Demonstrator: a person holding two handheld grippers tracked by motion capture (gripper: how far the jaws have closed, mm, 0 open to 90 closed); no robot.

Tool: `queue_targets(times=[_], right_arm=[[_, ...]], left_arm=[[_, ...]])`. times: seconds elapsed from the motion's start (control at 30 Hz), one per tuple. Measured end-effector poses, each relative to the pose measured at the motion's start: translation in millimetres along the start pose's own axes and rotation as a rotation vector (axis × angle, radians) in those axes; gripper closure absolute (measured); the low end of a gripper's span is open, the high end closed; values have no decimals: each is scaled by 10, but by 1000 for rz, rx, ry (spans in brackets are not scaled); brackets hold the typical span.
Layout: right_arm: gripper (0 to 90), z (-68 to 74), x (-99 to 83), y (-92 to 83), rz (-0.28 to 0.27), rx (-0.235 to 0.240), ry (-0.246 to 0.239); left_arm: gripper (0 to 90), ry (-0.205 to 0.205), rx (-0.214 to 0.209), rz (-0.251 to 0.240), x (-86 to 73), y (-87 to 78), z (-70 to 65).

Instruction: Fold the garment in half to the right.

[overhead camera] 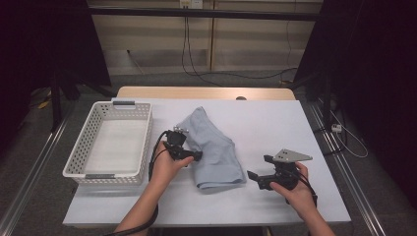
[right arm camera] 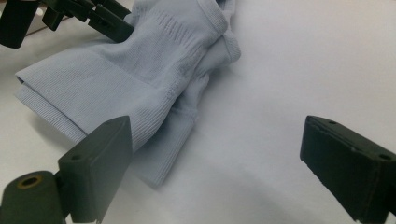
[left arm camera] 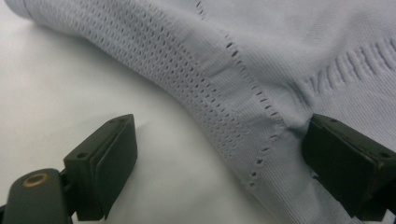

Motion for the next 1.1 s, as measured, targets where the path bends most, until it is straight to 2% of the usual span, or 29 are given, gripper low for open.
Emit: queue_targets(times=[0.17, 0.33, 0.43, 0.5, 0.57, 0.6, 0.7, 0.73, 0.87, 1.0, 1.1], right_arm=[[93, 2, -2, 1, 2, 3, -7], [93, 7, 1, -2, 0, 5, -7], [93, 14, 1, 5, 3, 5, -8], [93, 19, -1, 11, 6, 7, -10], [94, 23, -3, 14, 8, 8, -13], [93, 24, -5, 14, 8, 9, -12], [94, 28, -9, 9, 9, 10, -9], [93, 29, -10, 7, 9, 9, -9], [94, 22, -16, 0, 10, 6, -10], [95, 21, -22, -4, 11, 4, -10], [95, 23, -22, -2, 11, 3, -12]], left_arm=[[106, -11, 12, -13, -18, -2, -3], [112, -14, 8, -21, -32, -6, 2], [212, 1, -21, -10, -37, -24, -37], [287, 16, -25, -15, -46, -10, -72], [302, 12, -17, -15, -45, -3, -84], [320, 9, -29, -11, -44, -7, -91], [450, 16, -57, -7, -56, 0, -139], [470, 17, -49, -12, -55, 9, -151], [520, 14, -58, -5, -57, 15, -172], [637, 15, -69, 3, -50, 8, -212], [693, 17, -71, 6, -48, 4, -215]])
Point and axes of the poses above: each handheld gripper's, and its own axes: y roughly forward along the jaws, x roughly out of its top, z roughly to its left, the point moved 3 cm from there along y, roughly forward along the jaws, and after that the axes turned 7 degrees about -y, right-handed, at the moved point
